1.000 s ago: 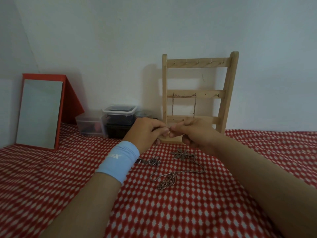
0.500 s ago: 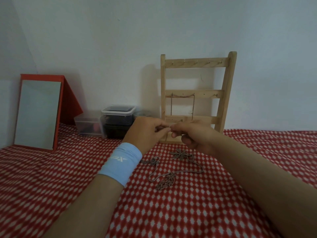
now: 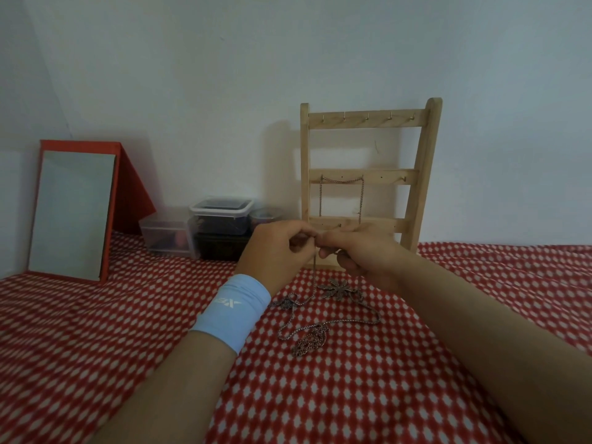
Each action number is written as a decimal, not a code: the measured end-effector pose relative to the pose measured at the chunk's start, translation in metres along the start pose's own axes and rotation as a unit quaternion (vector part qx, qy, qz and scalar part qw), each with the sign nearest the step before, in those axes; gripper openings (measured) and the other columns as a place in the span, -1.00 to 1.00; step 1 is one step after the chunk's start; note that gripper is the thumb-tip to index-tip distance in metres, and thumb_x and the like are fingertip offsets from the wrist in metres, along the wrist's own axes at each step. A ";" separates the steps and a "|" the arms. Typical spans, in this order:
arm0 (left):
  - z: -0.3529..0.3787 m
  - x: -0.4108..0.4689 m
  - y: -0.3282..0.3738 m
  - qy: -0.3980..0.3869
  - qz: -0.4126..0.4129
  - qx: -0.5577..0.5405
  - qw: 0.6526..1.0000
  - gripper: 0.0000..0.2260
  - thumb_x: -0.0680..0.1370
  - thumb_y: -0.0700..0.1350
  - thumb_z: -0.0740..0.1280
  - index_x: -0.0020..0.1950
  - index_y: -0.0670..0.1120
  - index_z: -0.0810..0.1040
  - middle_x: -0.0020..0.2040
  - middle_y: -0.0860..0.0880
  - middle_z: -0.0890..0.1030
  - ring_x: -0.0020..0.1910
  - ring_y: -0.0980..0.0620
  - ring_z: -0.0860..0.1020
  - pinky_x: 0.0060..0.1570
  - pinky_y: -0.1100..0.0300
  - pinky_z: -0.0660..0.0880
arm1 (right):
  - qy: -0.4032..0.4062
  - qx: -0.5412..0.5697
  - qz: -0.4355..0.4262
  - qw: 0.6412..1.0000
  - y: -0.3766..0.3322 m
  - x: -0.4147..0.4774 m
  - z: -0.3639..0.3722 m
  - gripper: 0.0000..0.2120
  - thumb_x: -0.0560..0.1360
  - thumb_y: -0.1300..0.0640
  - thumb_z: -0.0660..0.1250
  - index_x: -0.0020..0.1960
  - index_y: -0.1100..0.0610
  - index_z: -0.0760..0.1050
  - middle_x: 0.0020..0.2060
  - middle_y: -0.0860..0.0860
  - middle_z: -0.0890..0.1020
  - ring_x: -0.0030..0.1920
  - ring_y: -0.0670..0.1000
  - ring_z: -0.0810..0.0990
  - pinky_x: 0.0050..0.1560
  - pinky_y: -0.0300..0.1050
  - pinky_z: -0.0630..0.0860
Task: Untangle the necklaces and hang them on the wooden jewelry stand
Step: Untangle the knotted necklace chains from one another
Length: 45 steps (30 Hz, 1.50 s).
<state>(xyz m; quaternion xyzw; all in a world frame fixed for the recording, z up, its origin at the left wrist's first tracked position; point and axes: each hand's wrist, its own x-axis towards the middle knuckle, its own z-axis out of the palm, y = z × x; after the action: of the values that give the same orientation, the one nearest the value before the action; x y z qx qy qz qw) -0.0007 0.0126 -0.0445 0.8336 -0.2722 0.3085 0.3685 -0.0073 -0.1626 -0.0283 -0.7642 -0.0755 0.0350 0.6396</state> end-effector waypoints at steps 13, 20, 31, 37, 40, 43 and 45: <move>-0.002 -0.002 -0.001 0.005 -0.020 0.031 0.999 -0.86 0.44 -0.19 0.44 -0.03 -0.06 0.73 -0.20 0.01 0.72 -0.24 0.21 0.60 -0.09 0.45 0.51 | -0.057 -0.025 0.012 0.998 0.003 0.003 -0.006 -0.74 0.59 0.09 0.40 0.05 0.31 0.67 -0.26 0.03 0.67 -0.50 -0.10 0.29 -0.53 -0.26 0.21; -0.003 -0.003 -0.003 -0.014 -0.017 0.035 0.999 -0.85 0.45 -0.21 0.44 -0.01 -0.08 0.73 -0.19 0.01 0.72 -0.29 0.26 0.55 -0.08 0.52 0.48 | -0.020 -0.129 -0.024 0.991 0.007 0.008 -0.014 -0.84 0.60 0.14 0.38 -0.02 0.20 0.70 -0.32 0.06 0.64 -0.46 -0.10 0.40 -0.45 -0.25 0.35; -0.003 -0.003 -0.004 -0.018 -0.006 0.038 0.999 -0.84 0.45 -0.21 0.44 0.00 -0.09 0.73 -0.18 0.01 0.72 -0.28 0.27 0.55 -0.09 0.59 0.44 | 0.027 -0.192 -0.084 0.977 0.008 0.010 -0.011 -0.85 0.56 0.09 0.45 -0.12 0.09 0.75 -0.21 -0.01 0.76 -0.46 -0.13 0.42 -0.41 -0.26 0.42; -0.001 -0.003 -0.005 -0.026 -0.005 0.039 0.999 -0.85 0.45 -0.21 0.44 -0.01 -0.09 0.73 -0.19 0.01 0.72 -0.25 0.22 0.59 -0.10 0.58 0.45 | 0.043 -0.220 -0.111 0.968 0.006 0.008 -0.009 -0.82 0.55 0.07 0.45 -0.12 0.15 0.74 -0.38 -0.22 0.69 -0.47 -0.23 0.50 -0.41 -0.40 0.42; -0.001 -0.003 -0.004 -0.022 -0.011 0.039 0.999 -0.84 0.45 -0.20 0.44 0.00 -0.08 0.73 -0.17 0.02 0.72 -0.25 0.26 0.57 -0.11 0.61 0.43 | 0.042 -0.219 -0.122 0.967 0.006 0.008 -0.008 -0.89 0.53 0.09 0.48 -0.11 0.09 0.74 -0.38 -0.23 0.68 -0.36 -0.33 0.58 -0.33 -0.45 0.45; -0.002 -0.002 -0.003 -0.023 -0.019 0.043 0.999 -0.84 0.46 -0.18 0.44 0.01 -0.08 0.72 -0.16 0.02 0.72 -0.25 0.26 0.56 -0.11 0.61 0.43 | 0.031 -0.214 -0.134 0.967 0.004 0.006 -0.007 -0.93 0.52 0.13 0.48 -0.11 0.03 0.74 -0.22 -0.19 0.74 -0.17 -0.29 0.66 -0.16 -0.44 0.53; -0.002 -0.002 -0.003 -0.022 -0.017 0.045 0.999 -0.84 0.46 -0.18 0.44 0.01 -0.07 0.73 -0.18 0.02 0.72 -0.27 0.27 0.55 -0.11 0.60 0.43 | 0.029 -0.214 -0.141 0.966 0.003 0.005 -0.007 -0.93 0.52 0.14 0.48 -0.10 0.03 0.74 -0.18 -0.16 0.75 -0.12 -0.26 0.68 -0.11 -0.44 0.55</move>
<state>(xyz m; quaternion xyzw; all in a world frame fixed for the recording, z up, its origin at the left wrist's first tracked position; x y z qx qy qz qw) -0.0005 0.0166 -0.0459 0.8605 -0.2517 0.2953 0.3301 -0.0015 -0.1689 -0.0302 -0.8654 -0.1696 -0.0949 0.4619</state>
